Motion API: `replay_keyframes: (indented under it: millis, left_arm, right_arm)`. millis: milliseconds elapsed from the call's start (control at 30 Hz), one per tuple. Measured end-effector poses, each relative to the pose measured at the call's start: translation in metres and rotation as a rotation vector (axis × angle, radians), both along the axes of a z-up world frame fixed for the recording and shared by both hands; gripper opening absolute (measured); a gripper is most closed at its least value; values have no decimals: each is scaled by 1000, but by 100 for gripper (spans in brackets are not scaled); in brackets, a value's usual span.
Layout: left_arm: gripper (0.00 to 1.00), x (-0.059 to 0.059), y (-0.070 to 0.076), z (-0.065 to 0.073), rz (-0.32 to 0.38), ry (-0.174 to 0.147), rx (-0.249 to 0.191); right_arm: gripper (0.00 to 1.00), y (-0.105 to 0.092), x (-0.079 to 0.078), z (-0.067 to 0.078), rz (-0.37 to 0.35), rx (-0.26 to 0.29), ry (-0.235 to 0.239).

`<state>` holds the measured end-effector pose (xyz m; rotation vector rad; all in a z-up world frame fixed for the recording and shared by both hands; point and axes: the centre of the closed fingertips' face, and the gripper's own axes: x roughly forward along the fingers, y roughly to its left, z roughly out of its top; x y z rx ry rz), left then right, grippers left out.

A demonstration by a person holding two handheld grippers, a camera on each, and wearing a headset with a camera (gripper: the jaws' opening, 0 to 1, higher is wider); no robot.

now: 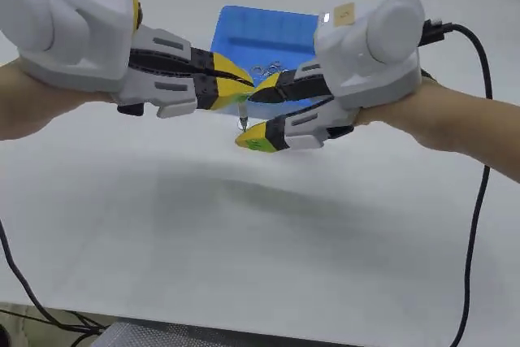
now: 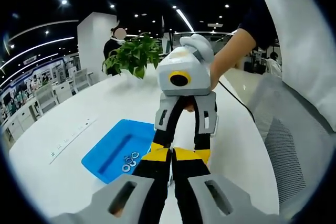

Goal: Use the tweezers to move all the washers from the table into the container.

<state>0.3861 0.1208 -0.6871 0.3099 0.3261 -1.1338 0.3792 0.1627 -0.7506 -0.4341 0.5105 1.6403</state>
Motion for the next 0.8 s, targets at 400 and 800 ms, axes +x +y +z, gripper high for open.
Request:
replay_keyframes:
  millis: [400,800]
  left_arm:
    - [4,0,2,-3,-24,10,10]
    - [5,1,4,-5,-25,12,19]
  right_arm:
    - [16,4,5,-11,98,-32,-66]
    - [12,7,8,-17,119,-44,-105]
